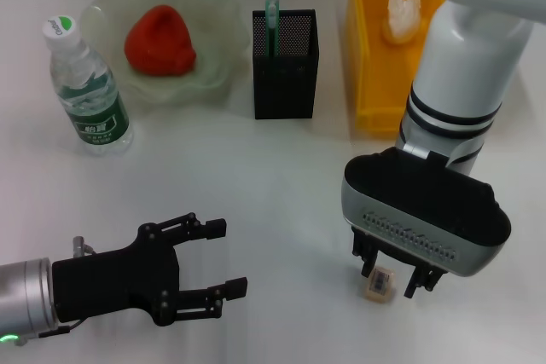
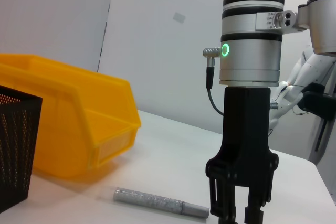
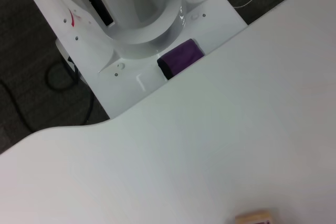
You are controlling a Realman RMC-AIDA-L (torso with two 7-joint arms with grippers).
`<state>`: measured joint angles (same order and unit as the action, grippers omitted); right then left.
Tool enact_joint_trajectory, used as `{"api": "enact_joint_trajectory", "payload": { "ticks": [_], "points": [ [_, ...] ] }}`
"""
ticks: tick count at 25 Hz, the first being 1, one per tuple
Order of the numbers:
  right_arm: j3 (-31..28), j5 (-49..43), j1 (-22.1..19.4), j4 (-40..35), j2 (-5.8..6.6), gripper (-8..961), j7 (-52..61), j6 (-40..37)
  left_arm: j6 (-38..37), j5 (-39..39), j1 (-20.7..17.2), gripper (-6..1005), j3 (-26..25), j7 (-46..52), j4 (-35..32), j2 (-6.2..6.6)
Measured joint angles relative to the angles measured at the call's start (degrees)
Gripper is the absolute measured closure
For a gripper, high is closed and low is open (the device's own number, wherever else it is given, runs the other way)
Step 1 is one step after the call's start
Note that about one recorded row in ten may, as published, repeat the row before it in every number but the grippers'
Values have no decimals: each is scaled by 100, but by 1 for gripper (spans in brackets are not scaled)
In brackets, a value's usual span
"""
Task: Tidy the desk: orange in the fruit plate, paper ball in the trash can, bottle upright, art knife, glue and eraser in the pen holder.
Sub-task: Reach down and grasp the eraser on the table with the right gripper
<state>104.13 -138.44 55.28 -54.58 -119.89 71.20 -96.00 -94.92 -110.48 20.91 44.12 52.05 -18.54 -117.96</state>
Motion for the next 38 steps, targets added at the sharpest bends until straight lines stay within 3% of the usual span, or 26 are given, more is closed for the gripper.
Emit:
{"api": "enact_joint_trajectory", "payload": {
  "ticks": [1, 23, 28, 36, 38],
  "points": [
    [25, 12, -2, 2, 0, 444, 0, 22, 0, 0, 0, 156, 0, 0, 0, 1],
    [434, 139, -18, 59, 0, 447, 50, 388, -83, 0, -12, 156, 0, -2, -1, 10],
    [447, 139, -18, 72, 0, 515, 56, 401, -97, 0, -30, 156, 0, -2, 0, 10],
    [665, 139, -63, 78, 1, 517, 161, 620, -143, -7, -89, 156, 0, -2, -1, -7],
    [677, 140, -71, 70, 1, 589, 174, 627, -166, -7, -94, 156, 0, -2, 0, -7]
  ]
}}
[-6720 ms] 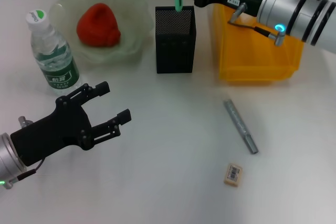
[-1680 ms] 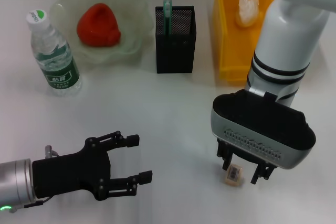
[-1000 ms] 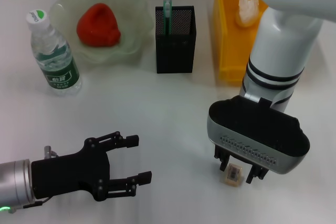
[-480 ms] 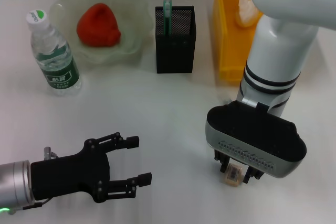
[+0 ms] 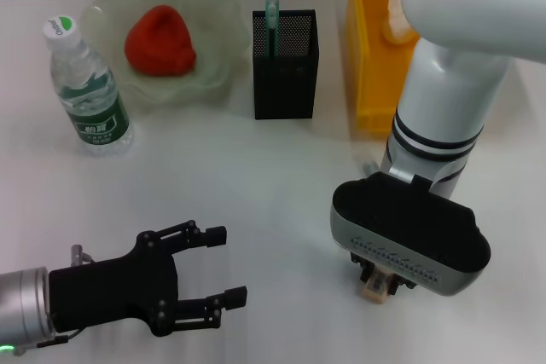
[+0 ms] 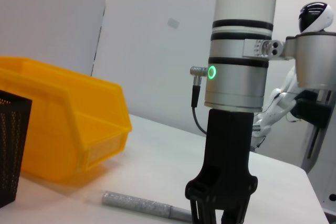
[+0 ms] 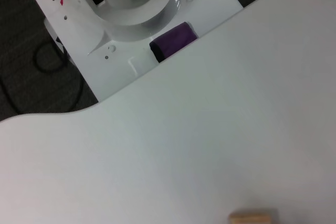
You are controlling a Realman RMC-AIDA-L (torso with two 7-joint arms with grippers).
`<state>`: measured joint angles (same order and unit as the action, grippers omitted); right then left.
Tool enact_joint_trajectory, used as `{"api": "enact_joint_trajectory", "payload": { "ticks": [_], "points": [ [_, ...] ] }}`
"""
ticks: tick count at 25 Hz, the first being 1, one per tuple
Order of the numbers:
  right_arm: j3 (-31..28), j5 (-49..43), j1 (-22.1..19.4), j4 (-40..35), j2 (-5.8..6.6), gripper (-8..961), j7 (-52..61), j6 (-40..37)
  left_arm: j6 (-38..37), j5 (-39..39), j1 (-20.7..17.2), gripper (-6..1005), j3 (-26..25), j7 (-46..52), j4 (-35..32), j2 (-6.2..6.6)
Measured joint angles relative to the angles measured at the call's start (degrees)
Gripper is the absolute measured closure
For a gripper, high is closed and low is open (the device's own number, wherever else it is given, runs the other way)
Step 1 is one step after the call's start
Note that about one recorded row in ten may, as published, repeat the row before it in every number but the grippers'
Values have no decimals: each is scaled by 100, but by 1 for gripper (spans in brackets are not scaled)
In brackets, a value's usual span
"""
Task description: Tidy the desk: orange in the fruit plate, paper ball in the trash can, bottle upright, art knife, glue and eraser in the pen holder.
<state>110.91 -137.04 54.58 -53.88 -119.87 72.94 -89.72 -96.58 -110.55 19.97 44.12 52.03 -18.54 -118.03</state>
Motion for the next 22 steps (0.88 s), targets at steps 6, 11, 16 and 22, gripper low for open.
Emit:
{"api": "enact_joint_trajectory", "payload": {
  "ticks": [6, 11, 16, 22],
  "points": [
    [-159, 49, -17, -81, -1, 698, 45, -196, -55, 2, -18, 156, 0, 0, 0, 5],
    [-854, 39, -11, -264, 19, 700, 52, -637, -56, 5, -13, 156, 0, 0, 0, 17],
    [-2238, 6, -20, -278, 68, 701, 52, -752, -55, 9, 3, 156, 0, 0, 0, 17],
    [-3699, 35, -160, -168, 78, 700, -29, -708, -44, 9, 33, 156, -38, 0, -6, 15]
  ]
}}
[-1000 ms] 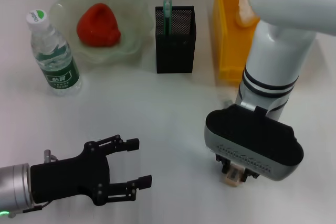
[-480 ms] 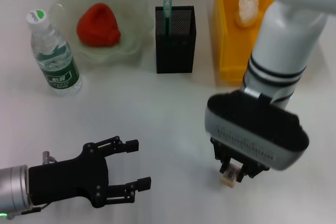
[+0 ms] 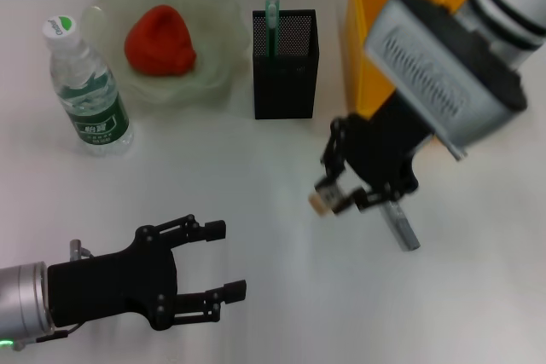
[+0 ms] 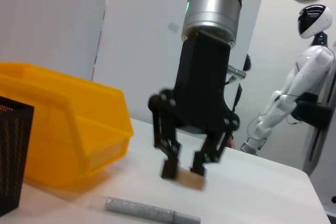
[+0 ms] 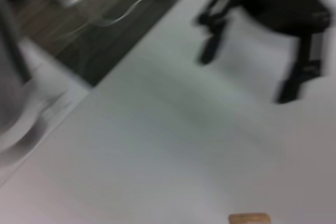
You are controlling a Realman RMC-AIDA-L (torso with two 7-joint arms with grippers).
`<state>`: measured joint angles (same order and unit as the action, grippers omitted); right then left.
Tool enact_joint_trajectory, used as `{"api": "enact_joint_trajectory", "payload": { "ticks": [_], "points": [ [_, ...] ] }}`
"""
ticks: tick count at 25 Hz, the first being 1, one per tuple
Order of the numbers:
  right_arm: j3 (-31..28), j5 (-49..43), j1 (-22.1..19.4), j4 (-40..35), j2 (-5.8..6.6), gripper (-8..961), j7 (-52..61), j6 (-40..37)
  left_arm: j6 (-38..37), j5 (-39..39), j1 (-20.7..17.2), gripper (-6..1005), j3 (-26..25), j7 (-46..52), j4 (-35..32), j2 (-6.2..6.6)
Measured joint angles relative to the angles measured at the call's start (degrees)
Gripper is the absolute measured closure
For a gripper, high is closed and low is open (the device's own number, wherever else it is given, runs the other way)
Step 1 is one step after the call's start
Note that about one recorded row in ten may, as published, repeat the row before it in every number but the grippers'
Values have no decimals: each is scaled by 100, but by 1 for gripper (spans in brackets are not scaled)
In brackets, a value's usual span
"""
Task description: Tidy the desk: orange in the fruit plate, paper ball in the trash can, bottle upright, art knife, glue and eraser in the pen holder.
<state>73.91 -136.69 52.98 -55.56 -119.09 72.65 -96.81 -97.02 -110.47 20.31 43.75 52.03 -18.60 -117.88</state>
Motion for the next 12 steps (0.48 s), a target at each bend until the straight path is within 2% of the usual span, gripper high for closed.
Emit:
{"api": "enact_joint_trajectory", "payload": {
  "ticks": [9, 12],
  "points": [
    [-1969, 893, -422, 745, 47, 701, -8, 441, 39, -1, 15, 156, -243, 0, -3, -12],
    [-2216, 1310, -692, 803, 17, 701, 132, 764, 28, -2, 16, 156, -307, 0, -3, 10]
  ]
}}
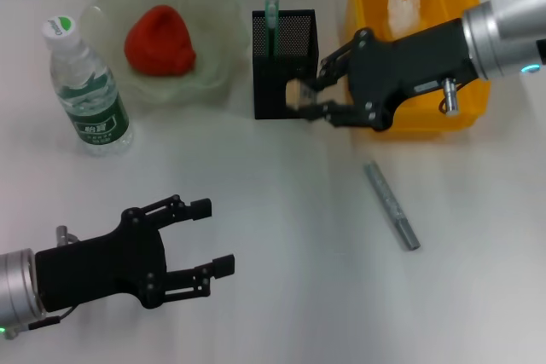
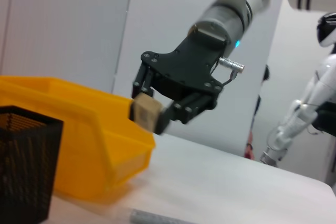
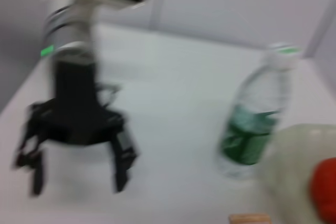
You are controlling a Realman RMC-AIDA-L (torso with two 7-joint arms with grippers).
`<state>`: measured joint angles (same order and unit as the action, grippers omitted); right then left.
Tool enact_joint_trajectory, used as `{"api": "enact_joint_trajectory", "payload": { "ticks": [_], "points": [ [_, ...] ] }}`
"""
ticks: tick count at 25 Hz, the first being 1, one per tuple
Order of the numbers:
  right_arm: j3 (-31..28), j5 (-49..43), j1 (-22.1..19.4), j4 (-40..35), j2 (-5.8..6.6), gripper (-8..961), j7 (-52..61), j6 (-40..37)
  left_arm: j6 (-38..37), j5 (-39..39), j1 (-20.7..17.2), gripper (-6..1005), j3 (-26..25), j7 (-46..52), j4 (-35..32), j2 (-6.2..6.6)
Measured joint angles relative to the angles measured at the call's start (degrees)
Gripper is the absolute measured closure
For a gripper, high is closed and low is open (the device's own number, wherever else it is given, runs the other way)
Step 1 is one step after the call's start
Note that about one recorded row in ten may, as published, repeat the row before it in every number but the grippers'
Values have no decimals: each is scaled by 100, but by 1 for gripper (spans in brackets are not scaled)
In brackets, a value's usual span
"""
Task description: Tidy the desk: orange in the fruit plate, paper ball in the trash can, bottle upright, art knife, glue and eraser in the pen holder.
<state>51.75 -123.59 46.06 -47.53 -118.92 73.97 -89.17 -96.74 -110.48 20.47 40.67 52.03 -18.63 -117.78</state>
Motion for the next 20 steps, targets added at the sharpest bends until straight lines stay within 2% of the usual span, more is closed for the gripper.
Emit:
{"api": "enact_joint_trajectory", "payload": {
  "ticks": [3, 7, 12, 16, 20],
  "points": [
    [-23, 778, -255, 222, -12, 701, 165, 604, -30, 3, -26, 156, -152, -7, -1, 15],
    [1, 1606, -365, 680, -14, 700, 134, 1275, -7, 5, -83, 156, -198, -21, 35, 16],
    [54, 2056, -208, 1284, -40, 700, -17, 2013, 12, 10, -71, 156, -432, -13, 86, -59],
    [61, 2244, 16, 1775, -58, 701, -158, 2549, 29, 10, -56, 156, -722, -42, 209, -66],
    [64, 2268, 76, 1910, -63, 701, -189, 2697, 55, 11, -47, 156, -989, -73, 322, -71]
  ]
}}
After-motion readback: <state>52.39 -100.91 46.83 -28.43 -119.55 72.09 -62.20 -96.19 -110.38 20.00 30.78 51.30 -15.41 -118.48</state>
